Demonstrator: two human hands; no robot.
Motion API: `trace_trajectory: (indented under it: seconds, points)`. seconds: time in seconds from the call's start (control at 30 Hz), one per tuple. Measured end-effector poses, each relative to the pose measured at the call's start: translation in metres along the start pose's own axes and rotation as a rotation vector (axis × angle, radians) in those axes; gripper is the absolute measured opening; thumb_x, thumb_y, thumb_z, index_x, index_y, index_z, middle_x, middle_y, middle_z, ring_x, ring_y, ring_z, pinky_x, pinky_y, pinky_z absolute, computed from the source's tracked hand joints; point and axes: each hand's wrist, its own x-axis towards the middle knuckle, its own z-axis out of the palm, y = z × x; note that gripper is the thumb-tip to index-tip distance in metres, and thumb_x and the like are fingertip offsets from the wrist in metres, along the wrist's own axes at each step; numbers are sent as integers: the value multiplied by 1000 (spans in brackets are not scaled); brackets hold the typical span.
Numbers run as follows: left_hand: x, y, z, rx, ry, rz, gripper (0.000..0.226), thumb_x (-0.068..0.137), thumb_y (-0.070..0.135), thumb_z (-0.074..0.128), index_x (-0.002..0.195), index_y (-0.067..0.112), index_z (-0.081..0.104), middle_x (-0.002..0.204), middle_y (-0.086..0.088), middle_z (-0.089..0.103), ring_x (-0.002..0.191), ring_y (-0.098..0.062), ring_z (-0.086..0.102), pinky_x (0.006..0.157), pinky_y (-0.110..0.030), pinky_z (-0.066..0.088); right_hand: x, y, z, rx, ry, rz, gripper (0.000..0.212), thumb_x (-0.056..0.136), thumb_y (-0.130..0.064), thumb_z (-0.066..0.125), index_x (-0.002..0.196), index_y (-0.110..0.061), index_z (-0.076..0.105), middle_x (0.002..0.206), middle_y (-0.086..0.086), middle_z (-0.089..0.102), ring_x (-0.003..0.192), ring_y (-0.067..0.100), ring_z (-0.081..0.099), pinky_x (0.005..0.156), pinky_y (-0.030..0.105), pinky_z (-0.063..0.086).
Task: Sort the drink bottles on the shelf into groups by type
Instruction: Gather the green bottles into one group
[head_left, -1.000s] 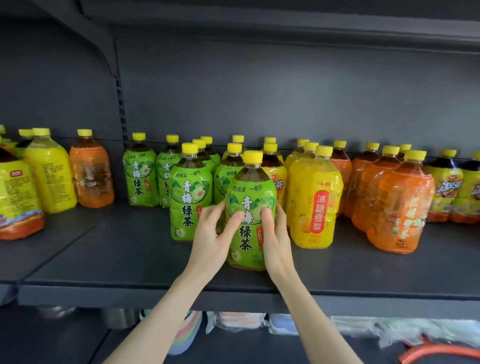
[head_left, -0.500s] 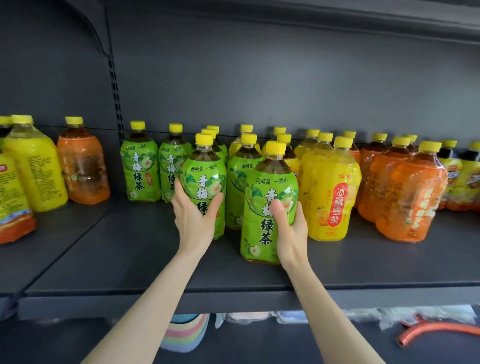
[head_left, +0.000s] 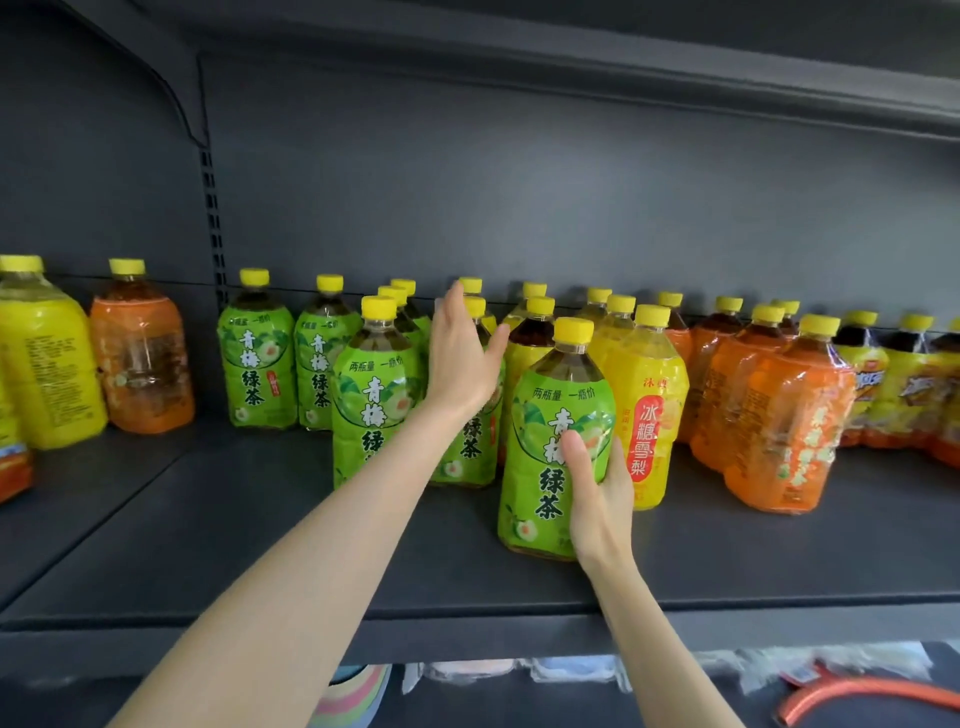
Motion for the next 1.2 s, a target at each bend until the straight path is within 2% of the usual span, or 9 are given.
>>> trace_trajectory:
  seconds: [0.17, 0.43, 0.5, 0.57, 0.63, 0.77, 0.83, 1.07, 1.2]
  points:
    - [12, 5, 4, 82, 28, -66, 59, 94, 19, 55, 143, 1, 26, 143, -17, 39, 132, -30, 39, 105, -35, 32, -1, -3, -1, 35, 4, -5, 18, 84, -35, 67, 87, -40, 50, 90, -31, 55, 75, -28, 53, 64, -4, 38]
    - [-45, 2, -23, -31, 206, 206, 45, 85, 21, 68, 125, 6, 54, 107, -7, 61, 93, -13, 54, 83, -12, 36, -5, -6, -3, 44, 46, -33, 14, 78, -41, 64, 87, -40, 54, 86, -31, 59, 79, -25, 55, 66, -3, 39]
    - [-59, 4, -33, -82, 225, 248, 44, 83, 22, 70, 122, 7, 56, 104, -8, 62, 89, -12, 56, 81, -9, 41, -6, -4, -5, 49, 51, -38, 33, 72, -55, 65, 100, -38, 59, 97, -25, 65, 90, -19, 58, 76, 1, 42]
    - [-69, 8, -46, -128, 239, 274, 44, 82, 26, 71, 120, 8, 58, 101, -7, 62, 88, -15, 60, 82, -15, 47, -9, -4, -7, 23, 58, -44, 85, 62, -76, 63, 128, -24, 57, 125, -8, 64, 119, 3, 55, 102, 26, 44]
    - [-79, 14, -63, -174, 302, 267, 42, 81, 30, 71, 117, 12, 60, 100, -5, 63, 87, -16, 63, 80, -24, 52, -15, -10, -10, 14, 57, -47, 101, 60, -77, 59, 137, -11, 50, 135, 5, 58, 127, 20, 51, 110, 44, 37]
    - [-99, 23, -106, -302, 370, 182, 32, 80, 19, 73, 110, 20, 61, 98, 6, 67, 89, -5, 66, 79, -18, 51, -26, -14, -4, 53, 29, -69, 79, 66, -64, 57, 121, -8, 59, 116, 9, 67, 111, 24, 60, 100, 43, 46]
    - [-106, 22, -127, -299, 387, 168, 31, 80, 16, 73, 109, 19, 61, 97, 11, 66, 87, -1, 66, 77, -13, 50, -32, -16, 11, 71, -34, -68, 64, 66, -63, 58, 109, -16, 63, 103, -1, 70, 99, 14, 64, 87, 32, 51]
    - [-89, -22, -187, -174, 446, 115, 36, 78, 22, 76, 111, 19, 64, 103, -3, 69, 90, -10, 67, 83, -29, 55, -57, -29, 87, 131, -168, -75, 51, 66, -61, 59, 97, -20, 64, 87, -13, 72, 81, 1, 65, 72, 14, 48]
    - [-70, -58, -219, -123, 438, 103, 33, 76, 25, 77, 107, 26, 64, 96, 4, 69, 88, -11, 67, 84, -36, 55, -71, -27, 137, 146, -161, -29, 54, 65, -62, 61, 100, -21, 66, 93, -5, 74, 89, 10, 68, 81, 31, 54]
